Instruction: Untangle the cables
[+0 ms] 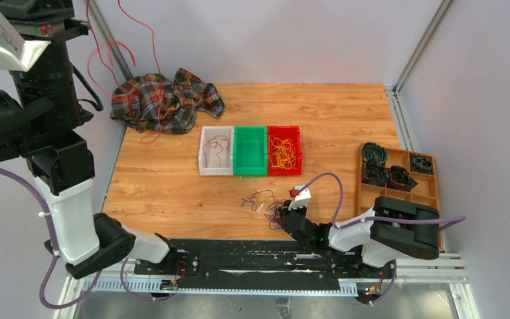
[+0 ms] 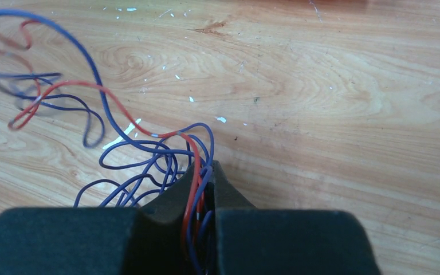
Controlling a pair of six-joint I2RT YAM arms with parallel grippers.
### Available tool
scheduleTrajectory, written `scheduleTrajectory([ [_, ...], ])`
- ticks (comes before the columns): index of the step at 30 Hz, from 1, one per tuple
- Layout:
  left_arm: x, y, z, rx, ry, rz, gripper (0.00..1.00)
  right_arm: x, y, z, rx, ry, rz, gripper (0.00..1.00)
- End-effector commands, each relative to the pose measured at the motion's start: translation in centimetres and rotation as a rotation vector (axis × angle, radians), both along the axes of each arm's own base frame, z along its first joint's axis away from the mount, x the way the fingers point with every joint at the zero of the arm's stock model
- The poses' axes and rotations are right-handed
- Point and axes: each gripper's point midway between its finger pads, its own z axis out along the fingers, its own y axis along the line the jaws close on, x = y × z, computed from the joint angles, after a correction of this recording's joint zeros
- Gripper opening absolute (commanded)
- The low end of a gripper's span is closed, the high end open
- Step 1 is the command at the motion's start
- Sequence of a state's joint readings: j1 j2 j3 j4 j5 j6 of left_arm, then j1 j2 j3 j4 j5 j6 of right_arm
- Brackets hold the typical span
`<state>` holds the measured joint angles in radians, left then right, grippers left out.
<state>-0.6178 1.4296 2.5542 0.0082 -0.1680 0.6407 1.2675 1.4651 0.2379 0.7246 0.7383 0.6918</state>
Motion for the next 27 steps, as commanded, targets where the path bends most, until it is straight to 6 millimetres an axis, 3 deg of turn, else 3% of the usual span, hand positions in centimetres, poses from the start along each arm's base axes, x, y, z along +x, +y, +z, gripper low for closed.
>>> scheduleTrajectory([
  [1,-0.1,-1.1,-1.4,0.059,0.024,-0.038,0.00,-1.2,-2.2,-2.2,-0.137,0.021,0.009,0.02],
  [10,5.0,-4.8,-9.2,0.256,0.258,-0.016,0.00,-0.8,0.0,4.3,-0.062,-0.071,0.080,0.29],
  [19,10.8,-7.8,-18.2,0.402,0.456,0.046,0.01,-1.0,-1.0,9.4,0.021,-0.123,0.096,0.67],
  [27,15.3,-9.6,-23.7,0.498,0.556,0.141,0.00,-1.1,-3.0,11.7,0.088,-0.154,0.060,0.67],
])
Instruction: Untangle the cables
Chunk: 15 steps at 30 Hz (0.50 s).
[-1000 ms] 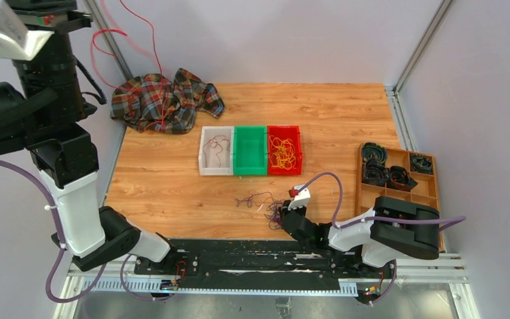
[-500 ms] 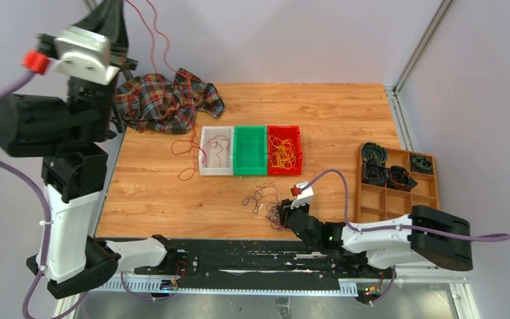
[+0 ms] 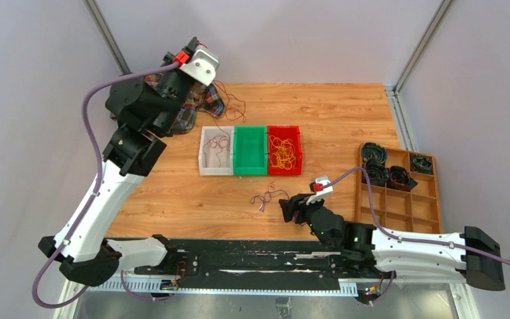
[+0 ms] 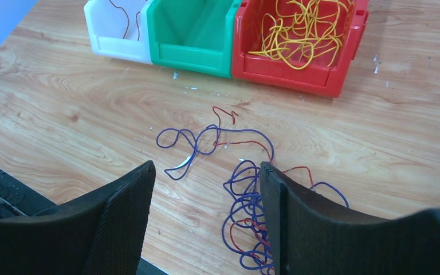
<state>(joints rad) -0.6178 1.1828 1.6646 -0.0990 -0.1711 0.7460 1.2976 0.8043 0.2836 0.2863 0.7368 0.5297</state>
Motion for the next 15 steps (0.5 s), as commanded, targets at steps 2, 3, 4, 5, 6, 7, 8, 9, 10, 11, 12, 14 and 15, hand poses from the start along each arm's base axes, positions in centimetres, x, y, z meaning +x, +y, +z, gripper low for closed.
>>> scheduleTrajectory([
  [2,1.3,0.0,-0.5,0.033,-0.028,0.064,0.01,-0.1,-1.6,0.2,-0.028,-0.008,-0.030,0.67],
  [3,1.6,-0.1,-0.9,0.041,-0.021,0.067,0.01,-0.2,-1.7,0.1,-0.030,-0.003,-0.033,0.67],
  [4,1.9,-0.3,-1.3,0.048,-0.012,0.069,0.01,-0.2,-1.9,0.0,-0.032,0.001,-0.034,0.67],
  [5,2.2,-0.5,-1.6,0.054,-0.004,0.071,0.00,-0.3,-2.0,-0.1,-0.036,0.005,-0.035,0.67],
  [6,2.5,-0.6,-2.0,0.060,0.005,0.073,0.01,-0.3,-2.1,-0.2,-0.038,0.007,-0.039,0.68],
  [7,2.7,-0.7,-2.4,0.066,0.012,0.075,0.00,-0.3,-2.2,-0.2,-0.039,0.009,-0.041,0.68],
  [8,2.9,-0.7,-2.7,0.068,0.020,0.081,0.01,-0.3,-2.3,-0.3,-0.042,0.010,-0.043,0.68],
  [9,3.1,-0.8,-3.1,0.071,0.030,0.085,0.01,-0.3,-2.4,-0.3,-0.043,0.009,-0.044,0.68],
  [10,3.3,-0.8,-3.6,0.075,0.040,0.089,0.00,-0.3,-2.4,-0.2,-0.044,0.008,-0.043,0.68],
  [11,3.5,-0.8,-4.0,0.079,0.047,0.091,0.01,-0.3,-2.5,-0.2,-0.047,0.008,-0.043,0.68],
  [12,3.6,-0.7,-4.4,0.082,0.052,0.093,0.01,-0.4,-2.5,-0.2,-0.050,0.008,-0.040,0.68],
  [14,4.1,-0.5,-5.2,0.088,0.067,0.103,0.00,-0.5,-2.4,-0.2,-0.059,0.014,-0.030,0.68],
  [15,4.3,-0.3,-5.6,0.091,0.077,0.108,0.01,-0.6,-2.4,-0.2,-0.065,0.018,-0.025,0.69],
])
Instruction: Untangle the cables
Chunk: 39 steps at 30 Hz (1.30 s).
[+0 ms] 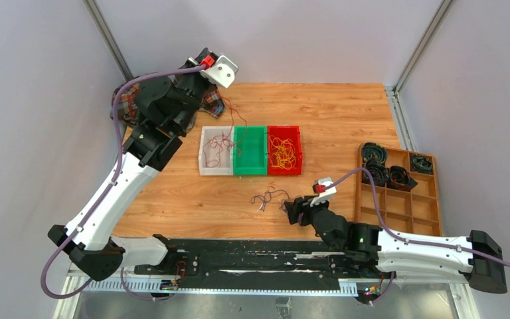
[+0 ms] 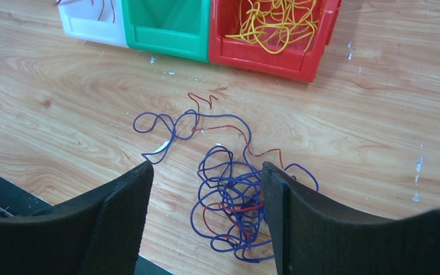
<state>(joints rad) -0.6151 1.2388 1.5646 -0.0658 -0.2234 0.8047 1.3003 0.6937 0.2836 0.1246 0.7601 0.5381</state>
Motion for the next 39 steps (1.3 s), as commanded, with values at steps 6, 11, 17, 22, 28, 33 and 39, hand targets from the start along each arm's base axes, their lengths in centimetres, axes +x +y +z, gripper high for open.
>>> scheduleTrajectory([
  [6,1.9,2.7,-2.4,0.002,0.028,0.077,0.00,-1.1,0.0,0.7,-0.047,0.040,0.060,0.79],
  [11,2.3,3.2,-3.0,0.006,0.037,0.076,0.01,-1.6,-0.3,1.3,-0.057,0.039,0.092,0.80],
  [17,2.8,2.9,-1.2,-0.002,0.011,0.069,0.00,-1.4,-0.3,2.8,-0.051,0.015,0.095,0.80],
  [22,3.1,2.7,-0.7,0.006,0.004,0.061,0.00,-1.2,0.0,3.4,-0.054,0.007,0.091,0.80],
  [28,3.2,2.7,-5.5,0.062,0.076,0.062,0.01,-1.0,0.0,4.2,-0.055,-0.011,0.087,0.80],
  [33,2.8,3.3,-10.3,0.133,0.149,0.063,0.01,-0.7,-0.5,5.0,-0.054,-0.032,0.069,0.81],
  [39,3.4,4.9,-12.5,0.163,0.179,0.110,0.00,-0.5,-0.8,5.4,-0.057,-0.046,0.050,0.83],
])
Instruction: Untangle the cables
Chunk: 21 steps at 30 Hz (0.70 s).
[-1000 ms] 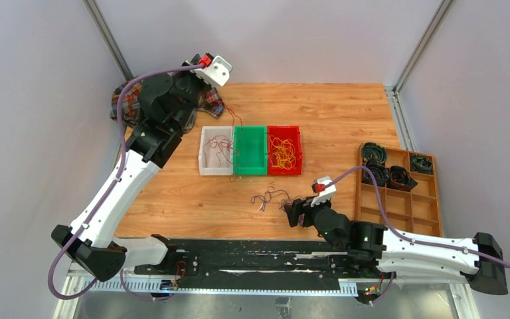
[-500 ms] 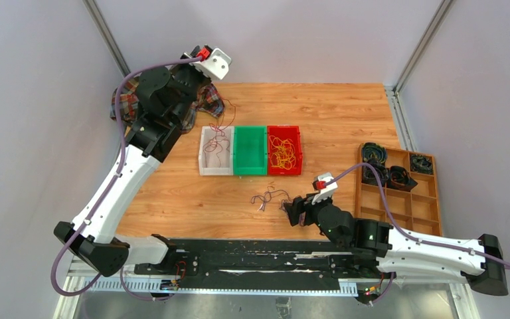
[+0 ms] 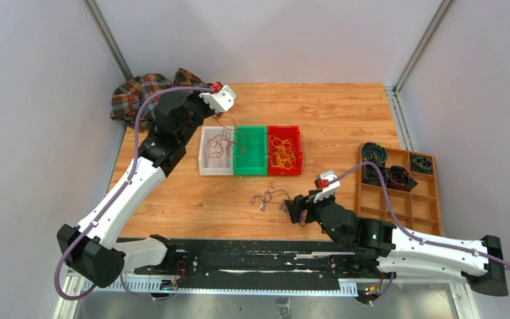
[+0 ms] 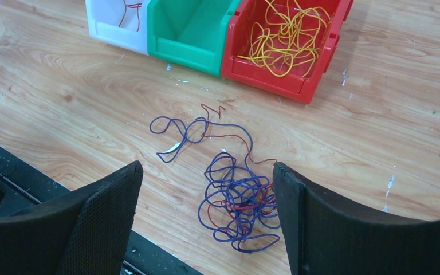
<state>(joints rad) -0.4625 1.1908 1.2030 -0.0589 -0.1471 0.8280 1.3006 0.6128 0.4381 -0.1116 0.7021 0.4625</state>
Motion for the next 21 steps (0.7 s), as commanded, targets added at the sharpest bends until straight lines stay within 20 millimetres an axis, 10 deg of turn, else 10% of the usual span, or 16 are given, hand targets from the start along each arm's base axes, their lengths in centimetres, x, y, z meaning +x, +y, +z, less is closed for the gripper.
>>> scheduleTrajectory([
  [1,-0.1,1.9,2.8,-0.026,-0.085,0.047,0.00,0.4,-0.3,1.4,-0.002,-0.032,-0.025,0.83],
  [21,-0.6,5.3,2.6,-0.074,-0.074,0.084,0.01,1.6,1.1,2.2,-0.054,-0.060,-0.025,0.89],
])
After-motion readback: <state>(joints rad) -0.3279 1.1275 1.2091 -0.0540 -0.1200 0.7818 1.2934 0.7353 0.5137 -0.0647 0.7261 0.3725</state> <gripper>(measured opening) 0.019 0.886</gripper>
